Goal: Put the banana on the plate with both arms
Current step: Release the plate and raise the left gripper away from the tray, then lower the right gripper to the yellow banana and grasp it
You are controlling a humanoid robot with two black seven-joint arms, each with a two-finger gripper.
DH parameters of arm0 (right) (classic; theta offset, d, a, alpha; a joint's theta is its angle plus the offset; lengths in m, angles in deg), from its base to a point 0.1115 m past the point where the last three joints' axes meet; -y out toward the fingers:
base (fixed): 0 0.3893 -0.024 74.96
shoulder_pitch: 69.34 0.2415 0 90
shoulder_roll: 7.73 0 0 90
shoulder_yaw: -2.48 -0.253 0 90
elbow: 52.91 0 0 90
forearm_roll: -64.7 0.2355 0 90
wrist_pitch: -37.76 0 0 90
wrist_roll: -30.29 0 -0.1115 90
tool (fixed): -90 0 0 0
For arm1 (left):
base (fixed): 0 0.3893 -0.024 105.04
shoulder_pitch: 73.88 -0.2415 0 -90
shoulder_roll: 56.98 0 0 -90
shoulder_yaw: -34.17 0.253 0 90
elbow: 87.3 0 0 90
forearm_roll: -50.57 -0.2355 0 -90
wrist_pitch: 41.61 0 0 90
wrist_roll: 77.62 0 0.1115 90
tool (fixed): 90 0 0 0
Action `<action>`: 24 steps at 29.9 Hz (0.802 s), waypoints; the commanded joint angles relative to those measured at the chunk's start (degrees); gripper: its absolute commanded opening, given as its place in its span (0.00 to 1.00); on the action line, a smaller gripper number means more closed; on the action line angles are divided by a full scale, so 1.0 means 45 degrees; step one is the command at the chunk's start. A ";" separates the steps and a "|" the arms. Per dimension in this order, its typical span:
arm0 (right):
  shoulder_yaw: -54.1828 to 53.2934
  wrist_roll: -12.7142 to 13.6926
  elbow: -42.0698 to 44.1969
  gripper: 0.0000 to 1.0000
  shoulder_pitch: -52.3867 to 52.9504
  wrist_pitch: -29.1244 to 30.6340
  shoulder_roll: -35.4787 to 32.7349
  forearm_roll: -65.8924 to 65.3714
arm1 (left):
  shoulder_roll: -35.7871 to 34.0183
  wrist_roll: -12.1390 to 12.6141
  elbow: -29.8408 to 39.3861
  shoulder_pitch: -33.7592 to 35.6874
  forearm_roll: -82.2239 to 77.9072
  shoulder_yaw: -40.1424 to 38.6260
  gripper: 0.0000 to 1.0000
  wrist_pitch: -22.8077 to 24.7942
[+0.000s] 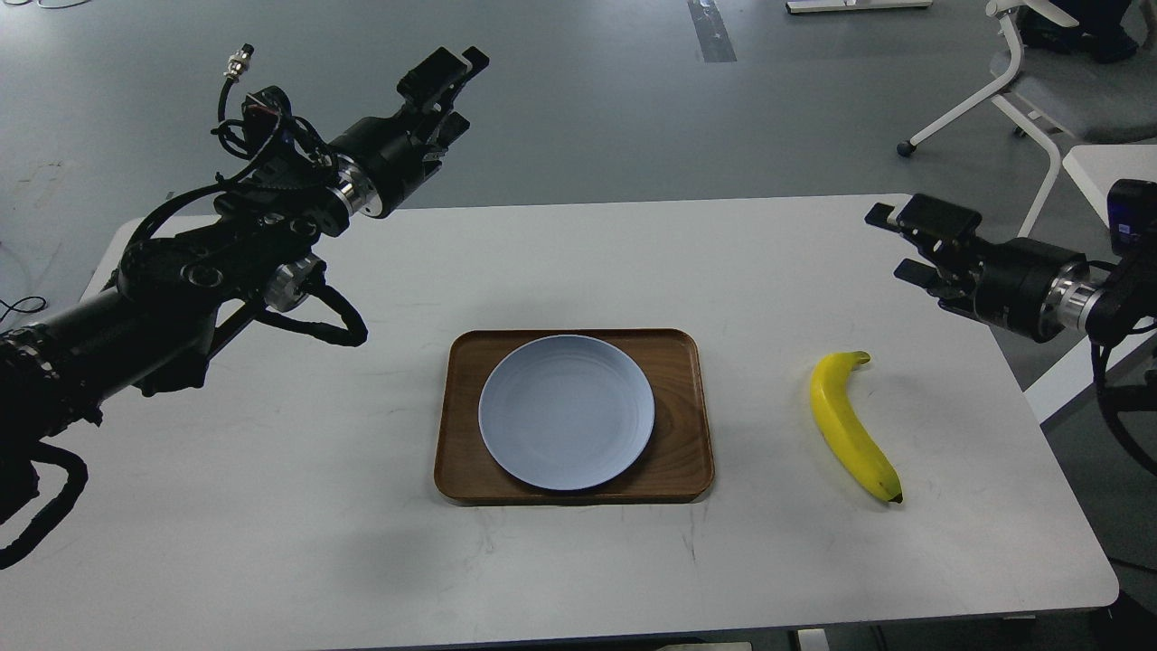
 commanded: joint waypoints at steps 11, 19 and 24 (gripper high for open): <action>0.3640 -0.1418 0.0435 0.92 -0.0013 -0.4094 0.0900 -0.6821 | -0.0638 0.2756 0.0013 -0.1051 0.1908 -0.2009 0.98 0.0273; 0.5025 -0.1399 0.1235 0.89 -0.0091 -0.4175 0.1409 -0.6821 | -0.0835 0.2736 0.0013 -0.1149 0.1810 -0.1989 0.98 0.0293; 0.5358 -0.1360 0.1647 0.47 -0.0443 -0.4175 0.1741 -0.6821 | -0.0815 0.2736 0.0013 -0.1228 0.1732 -0.1911 0.98 0.0293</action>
